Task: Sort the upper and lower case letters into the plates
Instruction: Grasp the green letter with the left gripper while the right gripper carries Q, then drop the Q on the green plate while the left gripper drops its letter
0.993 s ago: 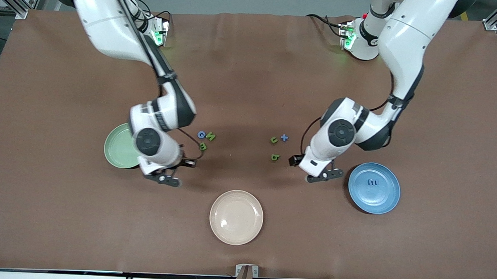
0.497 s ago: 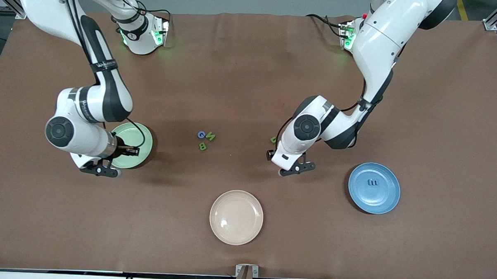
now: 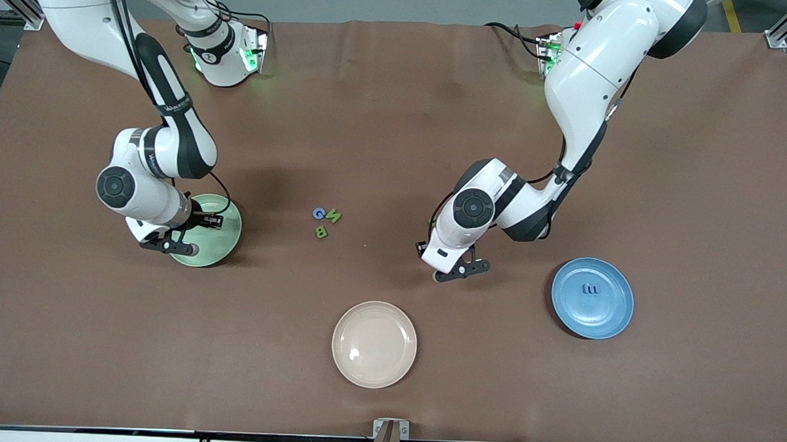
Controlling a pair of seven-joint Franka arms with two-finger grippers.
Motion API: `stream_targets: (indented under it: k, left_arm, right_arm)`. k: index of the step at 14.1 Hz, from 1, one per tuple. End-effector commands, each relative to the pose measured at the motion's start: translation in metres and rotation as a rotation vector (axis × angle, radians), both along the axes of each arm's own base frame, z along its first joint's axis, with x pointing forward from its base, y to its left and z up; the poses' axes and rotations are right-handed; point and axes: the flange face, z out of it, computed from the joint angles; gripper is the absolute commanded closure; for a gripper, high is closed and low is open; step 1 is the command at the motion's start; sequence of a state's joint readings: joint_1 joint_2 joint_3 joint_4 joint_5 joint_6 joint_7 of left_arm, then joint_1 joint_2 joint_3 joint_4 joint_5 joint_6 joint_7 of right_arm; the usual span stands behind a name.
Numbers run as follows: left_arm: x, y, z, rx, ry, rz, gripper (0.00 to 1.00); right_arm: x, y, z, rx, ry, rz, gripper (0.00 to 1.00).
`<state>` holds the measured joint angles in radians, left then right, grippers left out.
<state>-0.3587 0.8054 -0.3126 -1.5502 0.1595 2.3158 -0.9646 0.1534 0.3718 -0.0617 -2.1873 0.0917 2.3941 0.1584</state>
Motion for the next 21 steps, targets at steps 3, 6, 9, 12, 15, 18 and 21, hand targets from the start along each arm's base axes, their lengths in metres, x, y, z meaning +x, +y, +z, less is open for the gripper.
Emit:
stream_targets:
  k: [3, 6, 9, 12, 15, 18, 21]
  left_arm:
    - [0.001, -0.008, -0.008, -0.001, -0.014, 0.019, 0.38]
    - [-0.002, -0.010, -0.013, 0.004, -0.008, 0.016, 0.38]
    - [-0.005, -0.014, -0.013, 0.004, -0.007, 0.014, 0.41]
    - [-0.005, -0.014, -0.015, 0.004, -0.006, 0.014, 0.53]
    - [-0.003, -0.012, -0.012, 0.004, -0.010, 0.013, 0.83]
    - [0.011, -0.002, 0.009, -0.006, -0.040, 0.028, 0.88]
    - [0.045, 0.029, 0.044, -0.017, -0.099, 0.059, 0.89]
  right_arm:
    - [-0.020, -0.016, -0.010, 0.004, 0.029, -0.015, 0.99]
    - [-0.023, -0.029, -0.017, 0.008, 0.043, -0.016, 0.81]
    - [-0.018, -0.032, -0.010, 0.013, 0.033, 0.004, 0.00]
    - [0.012, -0.010, 0.022, 0.027, 0.021, 0.012, 0.00]
    - [0.032, 0.049, 0.055, 0.018, 0.005, -0.029, 0.00]
    - [0.031, 0.104, 0.062, 0.067, -0.050, -0.082, 0.00]
    - [0.022, 0.161, 0.044, 0.079, -0.107, -0.092, 0.00]
